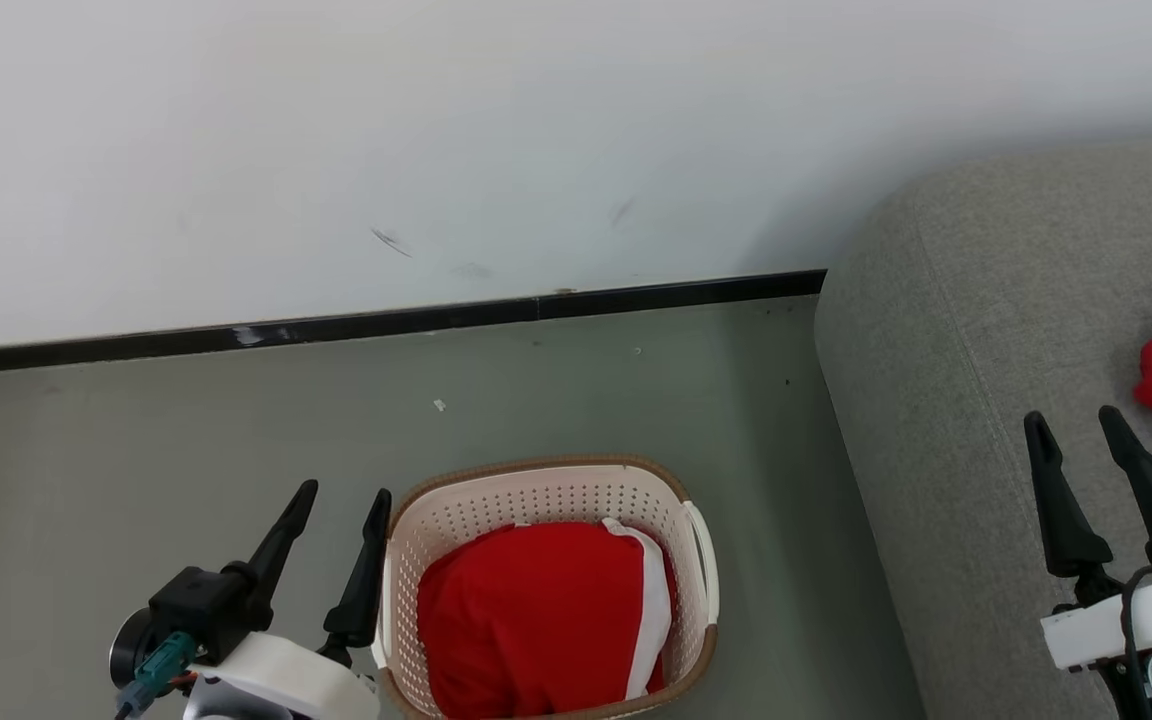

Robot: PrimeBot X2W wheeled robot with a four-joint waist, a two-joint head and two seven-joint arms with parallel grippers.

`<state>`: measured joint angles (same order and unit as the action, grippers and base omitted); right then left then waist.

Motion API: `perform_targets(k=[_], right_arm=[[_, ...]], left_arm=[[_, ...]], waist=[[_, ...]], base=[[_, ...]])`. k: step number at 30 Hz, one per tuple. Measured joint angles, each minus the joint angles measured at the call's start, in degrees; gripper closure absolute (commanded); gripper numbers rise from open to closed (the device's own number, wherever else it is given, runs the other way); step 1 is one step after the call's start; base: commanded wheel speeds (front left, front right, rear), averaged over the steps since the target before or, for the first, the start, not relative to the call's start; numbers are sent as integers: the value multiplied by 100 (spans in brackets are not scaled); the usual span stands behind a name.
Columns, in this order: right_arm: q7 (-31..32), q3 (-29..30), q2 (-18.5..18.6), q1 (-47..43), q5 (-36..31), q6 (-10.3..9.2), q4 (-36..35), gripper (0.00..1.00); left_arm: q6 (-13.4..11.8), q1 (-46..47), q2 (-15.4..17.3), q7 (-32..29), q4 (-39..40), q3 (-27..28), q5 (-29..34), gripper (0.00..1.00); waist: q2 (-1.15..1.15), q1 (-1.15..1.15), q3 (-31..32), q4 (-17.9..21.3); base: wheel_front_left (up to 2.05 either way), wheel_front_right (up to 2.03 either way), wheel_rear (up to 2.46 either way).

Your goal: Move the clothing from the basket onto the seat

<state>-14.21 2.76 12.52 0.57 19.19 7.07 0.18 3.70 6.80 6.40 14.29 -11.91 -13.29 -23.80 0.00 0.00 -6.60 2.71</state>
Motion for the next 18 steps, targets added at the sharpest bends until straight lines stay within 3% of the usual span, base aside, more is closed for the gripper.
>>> perform_targets(k=[18], right_arm=[[0, -41, -122, 501, 49, 0, -169, 0]], left_arm=[[87, 554, -34, 1, -191, -33, 124, 0]], waist=[[0, 0, -788, 194]], base=[[0, 0, 0]])
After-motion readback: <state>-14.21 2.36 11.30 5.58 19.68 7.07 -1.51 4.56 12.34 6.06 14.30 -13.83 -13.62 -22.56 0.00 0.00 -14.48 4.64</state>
